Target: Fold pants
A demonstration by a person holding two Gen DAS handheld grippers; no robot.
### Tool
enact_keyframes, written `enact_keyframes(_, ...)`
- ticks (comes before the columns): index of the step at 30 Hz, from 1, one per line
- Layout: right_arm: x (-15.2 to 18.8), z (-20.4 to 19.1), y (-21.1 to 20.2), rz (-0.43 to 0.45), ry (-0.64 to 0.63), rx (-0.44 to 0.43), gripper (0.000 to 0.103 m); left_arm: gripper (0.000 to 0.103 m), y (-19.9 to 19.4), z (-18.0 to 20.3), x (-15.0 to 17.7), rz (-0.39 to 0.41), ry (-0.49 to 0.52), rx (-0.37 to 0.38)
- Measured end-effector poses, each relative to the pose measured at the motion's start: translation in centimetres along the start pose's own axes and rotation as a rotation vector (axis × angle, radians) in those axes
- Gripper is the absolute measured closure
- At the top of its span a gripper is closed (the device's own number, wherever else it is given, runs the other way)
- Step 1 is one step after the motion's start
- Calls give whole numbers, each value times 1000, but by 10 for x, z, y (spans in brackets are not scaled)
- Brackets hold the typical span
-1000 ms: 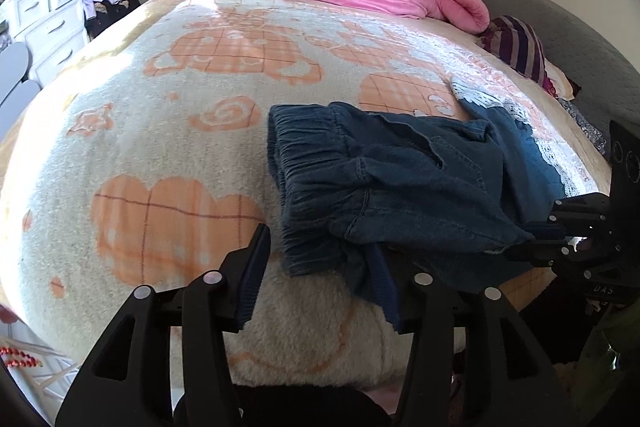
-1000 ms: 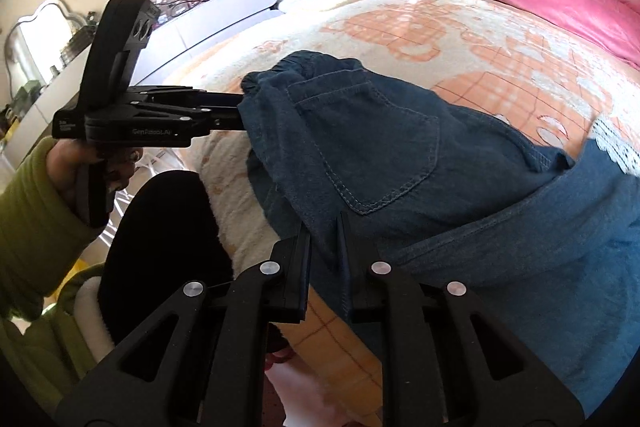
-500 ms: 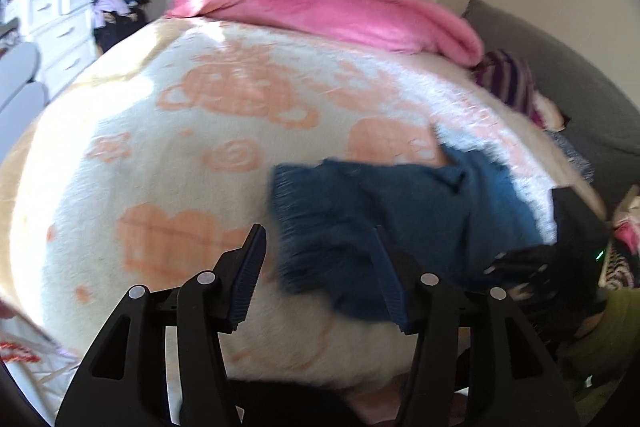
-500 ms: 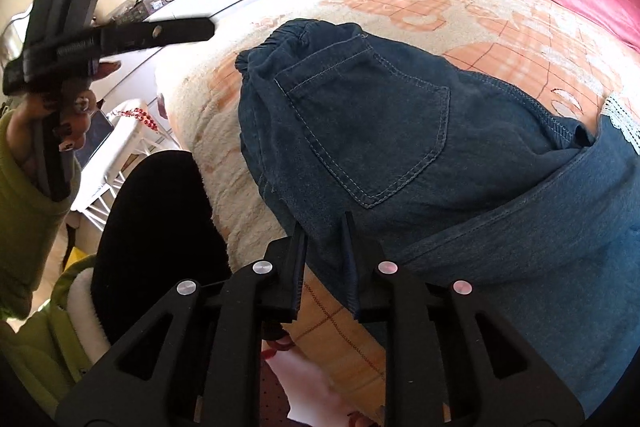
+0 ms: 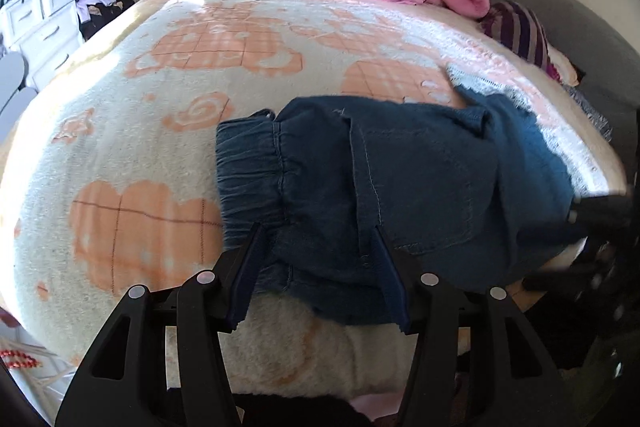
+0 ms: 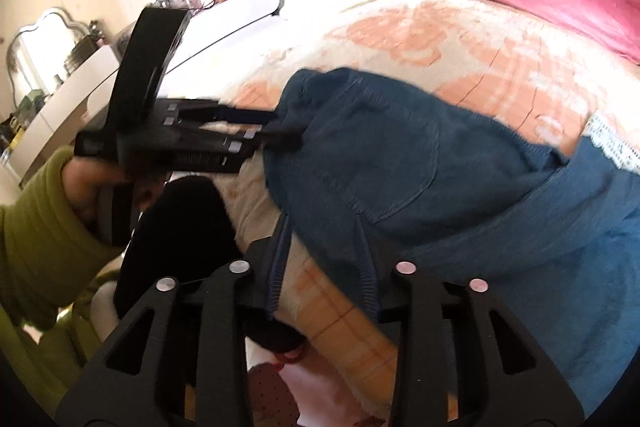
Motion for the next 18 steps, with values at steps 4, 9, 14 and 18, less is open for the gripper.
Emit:
enact_keyframes(4, -3, 9, 20, -50, 32, 36, 72, 50, 1, -3, 0, 3, -10, 7)
enact_keyframes(9, 17, 21, 49, -142, 118, 32, 67, 50, -1, -2, 1, 9, -8, 18)
enact_keyframes(14, 8, 13, 29, -81, 81, 1, 62, 50, -4, 0, 0, 22, 0, 0)
enact_keyframes(18, 2, 21, -4, -9, 82, 42, 54, 49, -12, -1, -3, 35, -5, 3)
Point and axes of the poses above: each gripper's, at about its wrist camera, not at the fingertips, and y roughly the way its jaws point, z to its right, x to its underside, the point moved 4 cm from there along y, roughly the way its jaws point, and after that the axes turned 15 degrees about -x, right-handed, at the moved point
